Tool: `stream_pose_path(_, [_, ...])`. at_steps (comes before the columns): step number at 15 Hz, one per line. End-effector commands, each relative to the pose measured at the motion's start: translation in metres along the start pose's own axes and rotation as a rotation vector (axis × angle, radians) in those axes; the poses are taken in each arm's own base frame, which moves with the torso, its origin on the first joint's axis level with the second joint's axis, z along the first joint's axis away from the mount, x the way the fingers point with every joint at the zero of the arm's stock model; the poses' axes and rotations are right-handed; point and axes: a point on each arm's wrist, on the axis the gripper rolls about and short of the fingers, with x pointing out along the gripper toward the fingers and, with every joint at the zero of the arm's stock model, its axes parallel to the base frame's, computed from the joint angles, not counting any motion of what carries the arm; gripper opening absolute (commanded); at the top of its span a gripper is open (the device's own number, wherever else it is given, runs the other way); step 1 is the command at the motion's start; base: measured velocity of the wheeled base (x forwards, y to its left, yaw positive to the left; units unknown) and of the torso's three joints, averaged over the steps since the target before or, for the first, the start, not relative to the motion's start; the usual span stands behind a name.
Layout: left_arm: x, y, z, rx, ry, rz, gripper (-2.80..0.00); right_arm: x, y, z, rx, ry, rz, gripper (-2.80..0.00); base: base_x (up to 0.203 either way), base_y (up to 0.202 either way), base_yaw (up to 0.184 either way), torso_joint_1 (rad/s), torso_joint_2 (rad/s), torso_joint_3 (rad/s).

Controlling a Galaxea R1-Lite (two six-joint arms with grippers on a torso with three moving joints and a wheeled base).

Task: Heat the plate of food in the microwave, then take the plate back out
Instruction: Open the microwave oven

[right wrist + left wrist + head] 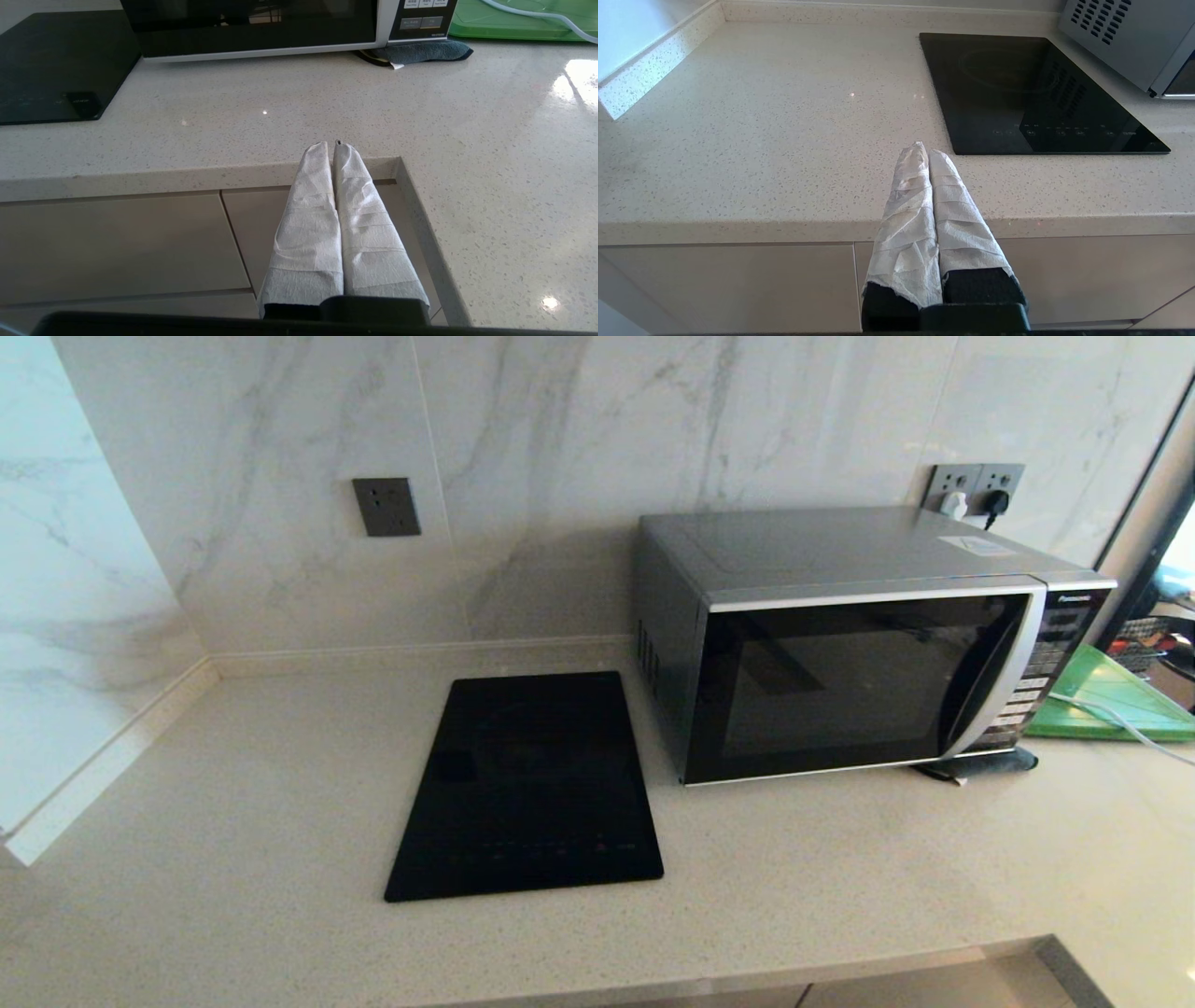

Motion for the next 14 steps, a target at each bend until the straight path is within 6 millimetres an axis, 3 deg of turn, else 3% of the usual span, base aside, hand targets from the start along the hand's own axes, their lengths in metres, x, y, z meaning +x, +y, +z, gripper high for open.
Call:
stream_pose_path(1, [0.0001, 0.0000, 0.0001, -0.001, 0.001, 0.001, -2.80, 0.0001, 0.0000, -0.0001, 0.000, 0.004, 0.000, -2.80, 0.000, 0.000, 0.000, 0.000, 0.00, 0.000])
stream_pose_path(14, [0.0001, 0.0000, 0.0001, -0.001, 0.001, 0.001, -2.80, 0.0001, 0.0000, -0.0001, 0.000, 0.004, 0.000, -2.80, 0.000, 0.000, 0.000, 0.000, 0.00, 0.000])
